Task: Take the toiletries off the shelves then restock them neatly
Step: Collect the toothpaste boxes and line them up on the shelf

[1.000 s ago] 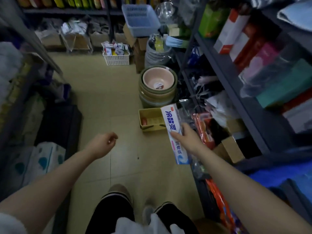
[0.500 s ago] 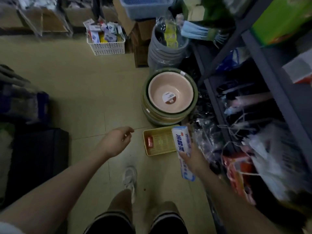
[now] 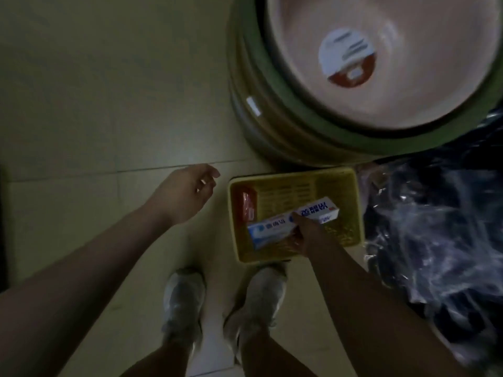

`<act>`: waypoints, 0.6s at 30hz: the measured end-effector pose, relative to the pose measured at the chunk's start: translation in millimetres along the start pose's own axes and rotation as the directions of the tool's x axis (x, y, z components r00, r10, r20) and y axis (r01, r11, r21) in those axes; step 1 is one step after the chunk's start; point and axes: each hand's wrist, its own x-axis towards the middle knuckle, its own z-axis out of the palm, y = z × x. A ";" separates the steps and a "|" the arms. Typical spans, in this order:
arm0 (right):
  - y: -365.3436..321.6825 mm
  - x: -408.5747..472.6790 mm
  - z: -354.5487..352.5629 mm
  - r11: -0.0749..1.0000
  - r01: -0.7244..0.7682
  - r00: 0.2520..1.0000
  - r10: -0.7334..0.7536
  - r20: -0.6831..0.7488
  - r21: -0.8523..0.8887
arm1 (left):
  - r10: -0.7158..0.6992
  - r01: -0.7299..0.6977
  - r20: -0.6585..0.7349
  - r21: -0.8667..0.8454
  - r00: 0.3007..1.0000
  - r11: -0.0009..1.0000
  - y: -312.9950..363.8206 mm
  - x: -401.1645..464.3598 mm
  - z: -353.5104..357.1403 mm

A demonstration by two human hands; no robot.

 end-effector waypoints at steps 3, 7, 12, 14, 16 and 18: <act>6.9 62.8 14.4 1.000 -0.002 1.000 0.002 -0.003 -0.016 | 0.008 -0.008 0.017 0.005 1.000 1.000 -28.2 32.2 37.2; 5.0 103.8 15.7 0.982 0.112 0.994 -0.113 0.001 -0.152 | 0.033 -0.037 0.065 0.050 0.997 0.998 -43.3 55.5 58.0; -16.7 66.2 -1.0 0.835 0.287 0.949 -0.315 0.021 -0.470 | 0.012 -0.016 0.075 0.057 0.997 0.998 -13.8 34.9 32.4; -25.9 14.6 -7.3 0.675 0.415 0.900 -0.402 0.168 -0.610 | 0.012 -0.017 0.077 0.067 0.997 0.998 11.7 8.2 9.7; -33.2 -48.0 -16.0 0.533 0.499 0.858 -0.414 0.304 -0.683 | 0.003 -0.010 0.090 0.079 0.996 0.997 40.1 -27.2 -19.6; -41.7 -123.6 -31.9 0.481 0.566 0.818 -0.429 0.383 -0.669 | -0.021 0.010 0.116 0.091 0.993 0.996 75.7 -70.0 -54.5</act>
